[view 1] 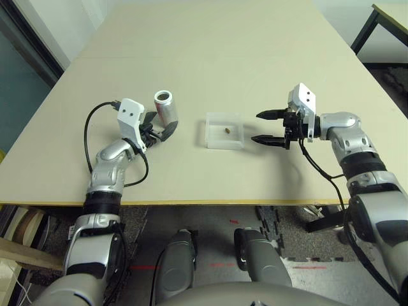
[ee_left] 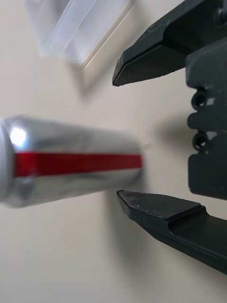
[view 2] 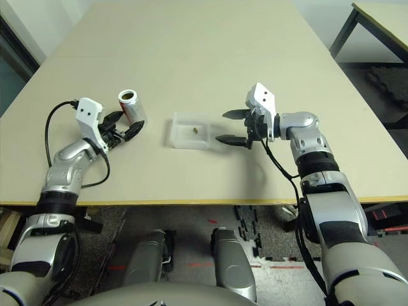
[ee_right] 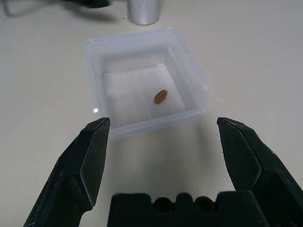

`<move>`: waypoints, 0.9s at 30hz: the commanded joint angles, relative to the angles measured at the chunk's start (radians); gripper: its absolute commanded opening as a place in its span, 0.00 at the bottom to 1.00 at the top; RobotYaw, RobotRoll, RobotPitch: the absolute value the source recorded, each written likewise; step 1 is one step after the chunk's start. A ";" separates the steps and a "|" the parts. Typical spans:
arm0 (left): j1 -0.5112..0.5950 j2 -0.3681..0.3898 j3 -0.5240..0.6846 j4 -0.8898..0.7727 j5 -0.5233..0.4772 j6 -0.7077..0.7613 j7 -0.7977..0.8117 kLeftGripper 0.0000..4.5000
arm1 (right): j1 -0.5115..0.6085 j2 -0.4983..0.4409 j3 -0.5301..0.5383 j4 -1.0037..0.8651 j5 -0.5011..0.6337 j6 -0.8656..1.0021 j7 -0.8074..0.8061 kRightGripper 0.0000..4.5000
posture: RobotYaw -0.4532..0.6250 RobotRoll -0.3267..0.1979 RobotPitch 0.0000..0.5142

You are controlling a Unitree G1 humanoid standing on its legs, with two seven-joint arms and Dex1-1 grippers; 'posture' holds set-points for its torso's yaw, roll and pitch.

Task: Pour the medicine from the bottle into the box.

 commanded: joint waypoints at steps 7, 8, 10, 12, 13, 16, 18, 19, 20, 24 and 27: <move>0.044 0.142 0.132 -0.133 -0.157 0.175 -0.047 0.98 | 0.004 -0.025 -0.082 -0.009 0.062 0.098 -0.059 1.00 | 0.46 0.62 0.25; 0.035 0.157 0.150 -0.119 -0.160 0.181 -0.035 0.98 | 0.006 -0.029 -0.093 -0.010 0.068 0.105 -0.071 1.00 | 0.47 0.62 0.25; 0.015 0.180 0.175 -0.082 -0.160 0.188 -0.013 0.98 | 0.009 -0.036 -0.111 -0.009 0.077 0.120 -0.089 1.00 | 0.47 0.62 0.25; -0.017 0.205 0.195 -0.016 -0.143 0.174 0.017 0.98 | 0.012 -0.048 -0.129 -0.005 0.082 0.129 -0.110 1.00 | 0.46 0.62 0.25; -0.032 0.214 0.201 0.013 -0.136 0.166 0.029 0.98 | 0.013 -0.053 -0.137 -0.003 0.084 0.133 -0.118 1.00 | 0.46 0.62 0.25; -0.073 0.237 0.214 0.095 -0.111 0.129 0.063 0.98 | 0.020 -0.066 -0.161 -0.002 0.093 0.145 -0.146 1.00 | 0.46 0.62 0.25; -0.104 0.255 0.222 0.168 -0.093 0.096 0.092 0.98 | 0.029 -0.074 -0.179 -0.007 0.098 0.154 -0.166 1.00 | 0.45 0.62 0.25; -0.118 0.263 0.225 0.204 -0.082 0.076 0.106 0.98 | 0.035 -0.079 -0.187 -0.009 0.101 0.158 -0.176 1.00 | 0.45 0.62 0.25; -0.138 0.273 0.228 0.257 -0.065 0.043 0.127 0.98 | 0.041 -0.088 -0.197 -0.009 0.103 0.159 -0.188 1.00 | 0.45 0.62 0.25; -0.205 0.295 0.229 0.424 -0.018 -0.065 0.183 0.98 | 0.055 -0.111 -0.236 -0.005 0.114 0.168 -0.243 1.00 | 0.44 0.62 0.26; -0.259 0.307 0.231 0.552 0.018 -0.153 0.252 0.98 | 0.067 -0.122 -0.270 -0.005 0.125 0.177 -0.297 1.00 | 0.43 0.62 0.27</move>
